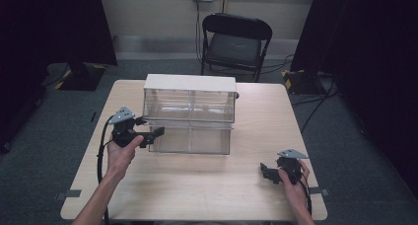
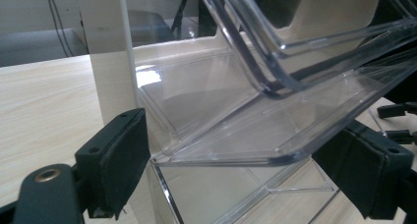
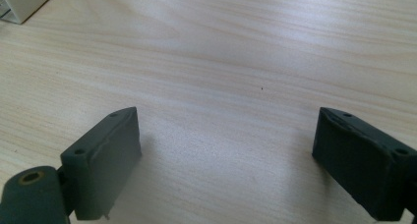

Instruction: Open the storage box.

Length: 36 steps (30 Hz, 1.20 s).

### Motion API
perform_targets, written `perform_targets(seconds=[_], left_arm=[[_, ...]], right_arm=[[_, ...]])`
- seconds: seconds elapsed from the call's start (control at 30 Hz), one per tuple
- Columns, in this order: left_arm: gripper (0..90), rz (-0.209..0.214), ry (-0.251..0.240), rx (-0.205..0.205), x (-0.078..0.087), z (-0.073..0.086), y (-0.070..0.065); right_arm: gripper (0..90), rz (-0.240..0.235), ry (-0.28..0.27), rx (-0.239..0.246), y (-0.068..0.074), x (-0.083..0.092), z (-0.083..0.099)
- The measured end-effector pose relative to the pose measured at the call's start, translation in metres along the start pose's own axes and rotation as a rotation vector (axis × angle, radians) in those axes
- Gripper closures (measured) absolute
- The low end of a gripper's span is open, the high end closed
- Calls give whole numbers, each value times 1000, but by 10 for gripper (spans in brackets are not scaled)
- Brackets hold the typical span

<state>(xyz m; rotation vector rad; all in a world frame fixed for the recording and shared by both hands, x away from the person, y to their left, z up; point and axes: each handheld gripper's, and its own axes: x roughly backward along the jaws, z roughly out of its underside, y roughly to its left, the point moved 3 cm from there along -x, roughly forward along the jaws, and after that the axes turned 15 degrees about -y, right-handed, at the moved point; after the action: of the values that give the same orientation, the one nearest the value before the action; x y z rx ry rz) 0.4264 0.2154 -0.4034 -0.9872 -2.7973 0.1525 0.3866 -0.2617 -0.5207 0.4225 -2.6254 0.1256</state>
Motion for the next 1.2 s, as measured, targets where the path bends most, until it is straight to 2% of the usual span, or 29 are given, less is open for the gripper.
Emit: perform_targets(seconds=[0.83,1.2], left_arm=[[151,6,0,4,0,-1,-2],[151,11,-1,18,-1,0,-2]], right_arm=[[101,0,0,0,0,0,0],[101,0,0,0,0,0,0]])
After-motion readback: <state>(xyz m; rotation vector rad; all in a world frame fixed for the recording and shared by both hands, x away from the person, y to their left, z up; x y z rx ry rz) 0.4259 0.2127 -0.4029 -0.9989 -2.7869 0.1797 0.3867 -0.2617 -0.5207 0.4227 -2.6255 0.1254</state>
